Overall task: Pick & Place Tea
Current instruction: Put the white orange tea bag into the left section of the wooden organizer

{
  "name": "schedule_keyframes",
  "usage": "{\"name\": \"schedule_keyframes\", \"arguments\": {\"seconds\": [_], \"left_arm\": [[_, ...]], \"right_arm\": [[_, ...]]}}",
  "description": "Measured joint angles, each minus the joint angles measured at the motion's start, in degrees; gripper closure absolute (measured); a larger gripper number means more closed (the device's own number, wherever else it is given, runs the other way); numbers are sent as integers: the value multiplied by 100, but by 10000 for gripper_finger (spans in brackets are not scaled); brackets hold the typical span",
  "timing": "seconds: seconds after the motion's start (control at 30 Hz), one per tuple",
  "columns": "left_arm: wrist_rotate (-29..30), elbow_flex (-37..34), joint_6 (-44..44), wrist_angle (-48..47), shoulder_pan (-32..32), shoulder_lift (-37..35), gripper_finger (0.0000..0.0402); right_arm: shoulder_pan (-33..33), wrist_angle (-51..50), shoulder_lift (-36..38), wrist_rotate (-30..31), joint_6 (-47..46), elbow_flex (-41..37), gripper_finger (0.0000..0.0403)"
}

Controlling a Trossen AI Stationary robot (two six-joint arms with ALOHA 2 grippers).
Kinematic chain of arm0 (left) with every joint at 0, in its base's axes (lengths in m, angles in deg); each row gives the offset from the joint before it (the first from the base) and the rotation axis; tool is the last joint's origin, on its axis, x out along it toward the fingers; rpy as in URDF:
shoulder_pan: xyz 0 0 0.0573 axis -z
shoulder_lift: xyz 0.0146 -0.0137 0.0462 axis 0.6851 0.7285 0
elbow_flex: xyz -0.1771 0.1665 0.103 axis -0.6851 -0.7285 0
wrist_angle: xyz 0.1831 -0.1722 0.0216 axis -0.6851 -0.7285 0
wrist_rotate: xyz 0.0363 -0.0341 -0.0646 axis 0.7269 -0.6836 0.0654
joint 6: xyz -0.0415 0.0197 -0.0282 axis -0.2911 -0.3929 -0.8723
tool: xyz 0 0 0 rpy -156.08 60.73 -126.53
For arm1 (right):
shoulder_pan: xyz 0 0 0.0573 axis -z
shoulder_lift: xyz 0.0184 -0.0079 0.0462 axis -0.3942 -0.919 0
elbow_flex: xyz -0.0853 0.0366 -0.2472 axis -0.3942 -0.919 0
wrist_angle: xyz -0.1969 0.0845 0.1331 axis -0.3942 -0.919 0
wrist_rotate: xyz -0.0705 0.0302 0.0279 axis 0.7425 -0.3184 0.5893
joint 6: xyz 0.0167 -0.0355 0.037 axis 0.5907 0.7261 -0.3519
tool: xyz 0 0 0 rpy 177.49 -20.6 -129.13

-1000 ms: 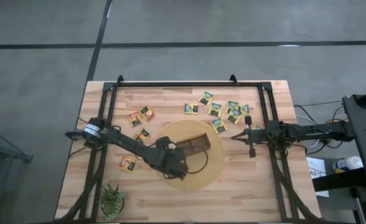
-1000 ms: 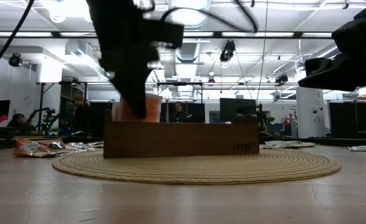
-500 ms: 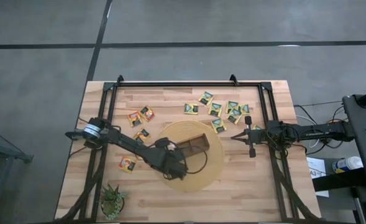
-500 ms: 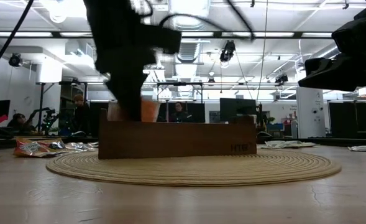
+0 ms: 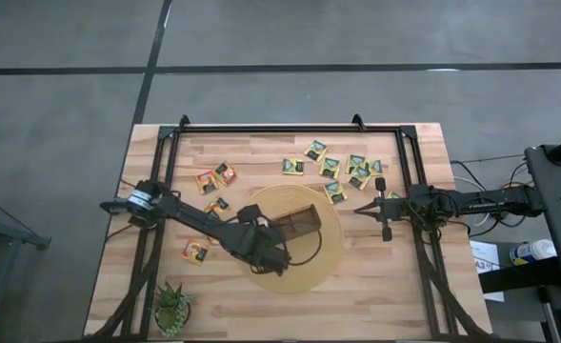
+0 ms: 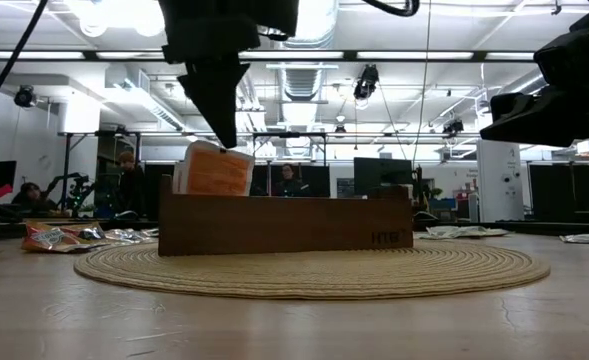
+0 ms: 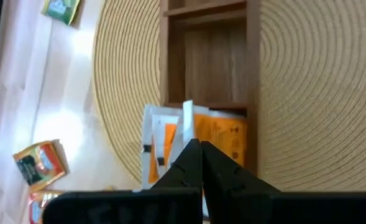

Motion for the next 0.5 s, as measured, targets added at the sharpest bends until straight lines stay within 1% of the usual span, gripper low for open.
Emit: {"name": "schedule_keyframes", "arguments": {"seconds": [0.23,0.4,0.5], "left_arm": [[-175,-356,-163,265,-1,-1,401],[-435,-849,-178,741,-18,1,401],[-480,-1126,-200,1092,-23,1,401]], "right_arm": [[-1,-1,2,-1,0,0,394],[1,-1,1,2,0,1,394],[1,-1,0,1,0,1,394]]}}
